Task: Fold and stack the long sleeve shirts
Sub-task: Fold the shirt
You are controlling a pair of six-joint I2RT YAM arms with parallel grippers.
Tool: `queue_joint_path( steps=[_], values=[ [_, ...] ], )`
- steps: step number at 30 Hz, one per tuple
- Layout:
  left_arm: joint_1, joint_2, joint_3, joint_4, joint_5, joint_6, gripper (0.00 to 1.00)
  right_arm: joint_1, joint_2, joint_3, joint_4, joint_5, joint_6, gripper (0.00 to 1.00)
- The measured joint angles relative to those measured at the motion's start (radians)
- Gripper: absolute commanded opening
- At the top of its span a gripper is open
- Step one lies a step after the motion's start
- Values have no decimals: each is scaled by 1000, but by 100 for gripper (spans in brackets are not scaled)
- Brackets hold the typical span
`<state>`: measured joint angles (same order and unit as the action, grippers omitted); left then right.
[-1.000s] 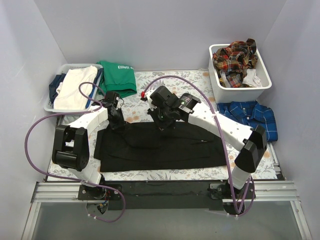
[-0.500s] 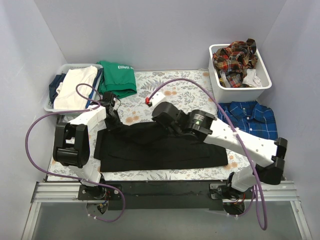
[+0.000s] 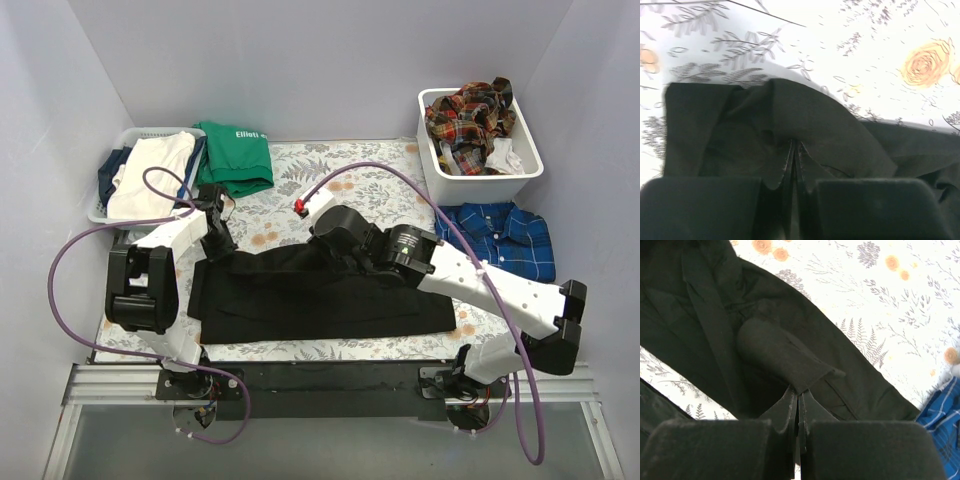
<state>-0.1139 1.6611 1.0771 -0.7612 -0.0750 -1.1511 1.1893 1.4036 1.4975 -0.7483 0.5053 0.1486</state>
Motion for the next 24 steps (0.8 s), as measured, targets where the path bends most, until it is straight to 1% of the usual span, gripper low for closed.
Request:
queue_joint_path(
  steps=[1, 2, 4, 6, 10, 11, 12, 15, 18, 20, 21, 22, 23, 24],
  values=[
    [7, 0, 2, -4, -1, -3, 21, 0, 13, 4, 0, -10, -8, 1],
    [13, 0, 6, -10, -4, -4, 38, 0, 27, 10, 2, -18, -17, 1],
    [21, -2, 26, -22, -12, -10, 43, 0, 55, 22, 8, -34, -32, 1],
    [26, -10, 45, -26, -24, -19, 51, 0, 81, 27, 18, -47, -45, 1],
    [27, -55, 58, -31, -47, -35, 52, 0, 137, 27, 19, -87, -56, 1],
    [28, -67, 58, -32, -47, -35, 50, 0, 151, 26, 19, -101, -56, 1],
    [29, -73, 58, -32, -47, -35, 46, 0, 162, 26, 19, -114, -56, 1],
    [35, -74, 55, -29, -31, -35, 39, 1, 175, 25, 19, -146, -56, 1],
    [40, -68, 32, -13, -4, -34, 37, 1, 175, 25, 19, -172, -56, 1],
    [42, -53, 18, -9, 4, -35, 38, 1, 175, 25, 19, -187, -55, 1],
    [44, -43, 10, -8, 5, -35, 39, 1, 175, 25, 19, -194, -55, 1],
    [46, -30, 5, -7, 6, -35, 42, 1, 175, 25, 19, -199, -55, 1],
    [47, -17, -2, -2, 6, -35, 49, 1, 175, 25, 19, -205, -55, 1],
    [48, -5, -7, 1, 6, -35, 51, 1, 175, 25, 19, -211, -55, 1]
  ],
)
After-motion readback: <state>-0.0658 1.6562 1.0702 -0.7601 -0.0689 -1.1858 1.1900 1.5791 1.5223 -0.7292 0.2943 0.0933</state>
